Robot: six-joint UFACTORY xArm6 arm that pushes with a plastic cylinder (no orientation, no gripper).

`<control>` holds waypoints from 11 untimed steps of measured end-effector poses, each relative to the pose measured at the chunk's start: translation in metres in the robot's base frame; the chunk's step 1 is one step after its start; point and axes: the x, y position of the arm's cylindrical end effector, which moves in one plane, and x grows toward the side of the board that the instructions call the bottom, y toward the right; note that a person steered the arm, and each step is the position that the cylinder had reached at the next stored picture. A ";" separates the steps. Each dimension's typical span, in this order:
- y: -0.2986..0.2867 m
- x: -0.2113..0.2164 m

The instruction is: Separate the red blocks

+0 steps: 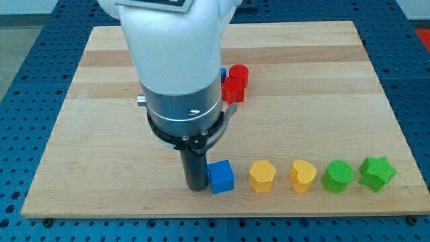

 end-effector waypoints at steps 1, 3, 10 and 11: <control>-0.016 -0.021; -0.006 -0.077; 0.080 -0.200; 0.058 -0.196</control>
